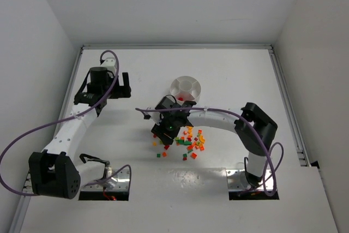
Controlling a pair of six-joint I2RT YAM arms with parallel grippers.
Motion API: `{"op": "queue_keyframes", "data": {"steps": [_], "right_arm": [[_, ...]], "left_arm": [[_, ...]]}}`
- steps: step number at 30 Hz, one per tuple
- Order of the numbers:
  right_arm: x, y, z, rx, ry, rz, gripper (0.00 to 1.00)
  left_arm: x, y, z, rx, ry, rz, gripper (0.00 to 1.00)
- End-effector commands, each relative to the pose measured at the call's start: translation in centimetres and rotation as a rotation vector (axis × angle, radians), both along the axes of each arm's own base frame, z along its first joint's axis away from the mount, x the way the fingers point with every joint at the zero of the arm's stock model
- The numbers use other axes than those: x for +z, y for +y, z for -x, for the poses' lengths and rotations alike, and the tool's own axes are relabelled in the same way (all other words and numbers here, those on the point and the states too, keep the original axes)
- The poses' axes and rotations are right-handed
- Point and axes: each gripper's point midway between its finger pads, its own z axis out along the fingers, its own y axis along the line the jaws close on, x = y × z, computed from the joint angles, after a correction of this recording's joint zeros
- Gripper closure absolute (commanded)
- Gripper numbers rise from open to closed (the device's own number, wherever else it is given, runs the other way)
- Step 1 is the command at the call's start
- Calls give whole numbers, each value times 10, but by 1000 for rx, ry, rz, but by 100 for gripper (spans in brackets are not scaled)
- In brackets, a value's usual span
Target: Sort the legos into containers by color
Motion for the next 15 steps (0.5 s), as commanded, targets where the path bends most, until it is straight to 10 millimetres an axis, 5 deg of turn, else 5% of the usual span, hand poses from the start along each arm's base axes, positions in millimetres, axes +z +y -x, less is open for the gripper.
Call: {"op": "queue_keyframes", "data": {"steps": [1, 15], "right_arm": [[-2, 5, -7, -82, -5, 20, 43], [-9, 12, -1, -101, 44, 26, 42]], "left_arm": [[10, 9, -1, 30, -29, -6, 0], [-5, 11, -1, 26, -2, -11, 0]]}}
